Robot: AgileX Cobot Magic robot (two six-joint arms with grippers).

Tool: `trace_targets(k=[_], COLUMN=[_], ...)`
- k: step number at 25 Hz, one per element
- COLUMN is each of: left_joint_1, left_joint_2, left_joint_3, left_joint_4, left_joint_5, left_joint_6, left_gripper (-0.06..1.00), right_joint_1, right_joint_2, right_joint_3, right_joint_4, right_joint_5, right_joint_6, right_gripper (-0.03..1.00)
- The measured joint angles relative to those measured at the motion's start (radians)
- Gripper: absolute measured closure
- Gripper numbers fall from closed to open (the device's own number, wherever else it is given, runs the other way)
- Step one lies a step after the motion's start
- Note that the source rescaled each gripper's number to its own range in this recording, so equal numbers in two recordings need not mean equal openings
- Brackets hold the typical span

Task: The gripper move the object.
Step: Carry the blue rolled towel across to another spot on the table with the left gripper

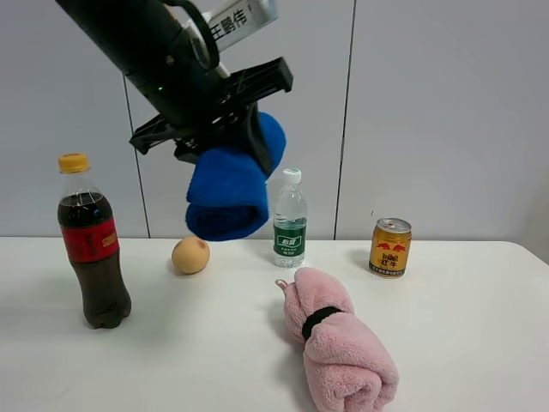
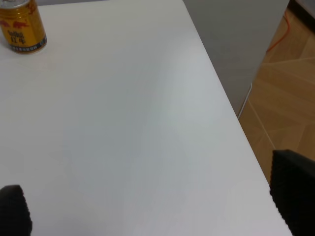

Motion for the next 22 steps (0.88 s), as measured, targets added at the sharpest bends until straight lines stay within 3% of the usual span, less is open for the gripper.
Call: trace_targets(k=[11,18,22], left_joint_1=[-0.162,-0.212,-0.221], left_joint_2=[0.222,0.386,0.447], left_joint_3=[-0.311,-0.497,-0.523], left_joint_4=[-0.073,-0.094,-0.102], left_joint_5=[0.008,0.040,0.037], left_joint_6=[0.000,0.000,0.000], left_gripper=[0.93,0.93,0.93], right_joint_1=[0.000,0.000,0.000], right_joint_2=[0.000,0.000,0.000], right_joint_3=[0.000,0.000,0.000], right_joint_4=[0.000,0.000,0.000], right_joint_5=[0.000,0.000,0.000], right_joint_6=[0.000,0.000,0.000], right_gripper=[-0.03,-0.03,-0.03])
